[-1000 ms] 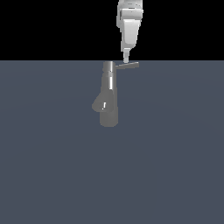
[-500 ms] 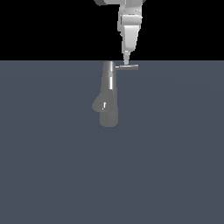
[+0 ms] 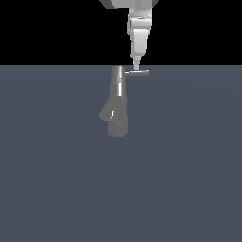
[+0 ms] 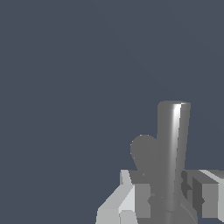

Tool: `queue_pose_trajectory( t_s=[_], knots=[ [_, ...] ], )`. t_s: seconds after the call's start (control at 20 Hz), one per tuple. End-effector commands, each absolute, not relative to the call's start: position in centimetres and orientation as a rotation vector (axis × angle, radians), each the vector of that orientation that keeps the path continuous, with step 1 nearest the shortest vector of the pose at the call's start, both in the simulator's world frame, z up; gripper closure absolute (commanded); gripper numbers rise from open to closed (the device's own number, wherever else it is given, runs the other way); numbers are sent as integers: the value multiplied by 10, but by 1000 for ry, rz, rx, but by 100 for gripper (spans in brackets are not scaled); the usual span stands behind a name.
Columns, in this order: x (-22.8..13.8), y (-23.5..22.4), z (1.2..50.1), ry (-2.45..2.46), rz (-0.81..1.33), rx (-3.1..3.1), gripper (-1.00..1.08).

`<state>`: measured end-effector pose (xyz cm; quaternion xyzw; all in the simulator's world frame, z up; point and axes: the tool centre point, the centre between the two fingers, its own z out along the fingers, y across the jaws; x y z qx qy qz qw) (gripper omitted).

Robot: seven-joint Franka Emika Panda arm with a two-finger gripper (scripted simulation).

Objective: Turn on the faucet by rotating a designated handle.

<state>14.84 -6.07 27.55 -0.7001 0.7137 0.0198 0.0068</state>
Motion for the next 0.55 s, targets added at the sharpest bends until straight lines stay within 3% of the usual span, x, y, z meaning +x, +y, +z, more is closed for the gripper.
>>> queue_pose_trajectory(
  t_s=[0.0, 0.5],
  knots=[
    [147, -85, 247, 2290, 93, -2178, 108],
    [162, -94, 236, 2305, 95, -2170, 108]
  ],
)
